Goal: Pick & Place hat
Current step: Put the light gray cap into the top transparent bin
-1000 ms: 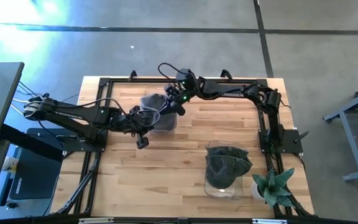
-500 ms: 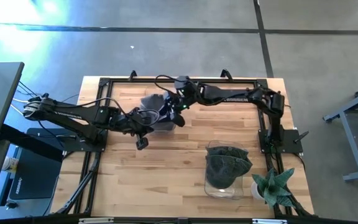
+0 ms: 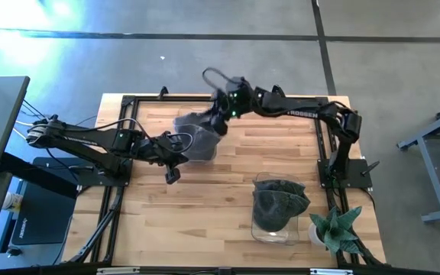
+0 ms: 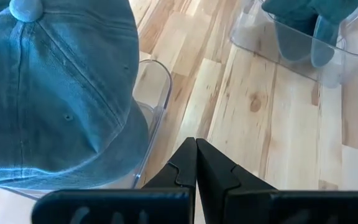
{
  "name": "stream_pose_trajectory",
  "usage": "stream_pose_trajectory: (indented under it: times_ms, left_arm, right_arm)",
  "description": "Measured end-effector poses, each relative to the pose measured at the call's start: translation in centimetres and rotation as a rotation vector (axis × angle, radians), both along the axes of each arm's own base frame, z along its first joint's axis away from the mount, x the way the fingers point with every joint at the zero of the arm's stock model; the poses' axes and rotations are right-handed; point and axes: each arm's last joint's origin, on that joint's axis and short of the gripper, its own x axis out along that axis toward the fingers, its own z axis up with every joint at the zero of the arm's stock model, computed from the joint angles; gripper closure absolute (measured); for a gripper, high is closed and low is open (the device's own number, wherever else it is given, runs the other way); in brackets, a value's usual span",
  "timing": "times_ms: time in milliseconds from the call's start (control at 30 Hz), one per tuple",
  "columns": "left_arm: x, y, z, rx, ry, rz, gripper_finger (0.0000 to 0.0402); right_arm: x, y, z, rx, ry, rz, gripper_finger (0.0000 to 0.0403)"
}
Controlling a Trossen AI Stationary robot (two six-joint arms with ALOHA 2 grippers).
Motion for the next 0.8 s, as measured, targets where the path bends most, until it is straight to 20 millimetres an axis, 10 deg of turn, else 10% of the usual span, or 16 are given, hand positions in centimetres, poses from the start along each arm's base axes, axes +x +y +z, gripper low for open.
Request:
stream_pose_trajectory:
  times_ms: [267, 567, 800]
  left_arm:
    - [0.0, 0.0, 0.0, -0.006, 0.000, 0.002, 0.0401]
    - [1.6, -0.1, -1.7, -0.021, 0.065, 0.070, 0.0401]
    - [3.6, 0.2, -4.0, 0.065, 0.110, 0.284, 0.0401]
  right_arm:
    - [-1.9, -6.1, -1.4, 0.040, 0.046, -0.287, 0.0204]
    - [-1.5, -9.4, -6.4, 0.177, 0.110, -0.117, 0.0334]
    - [0.4, -10.0, -6.0, 0.097, 0.183, 0.025, 0.0387]
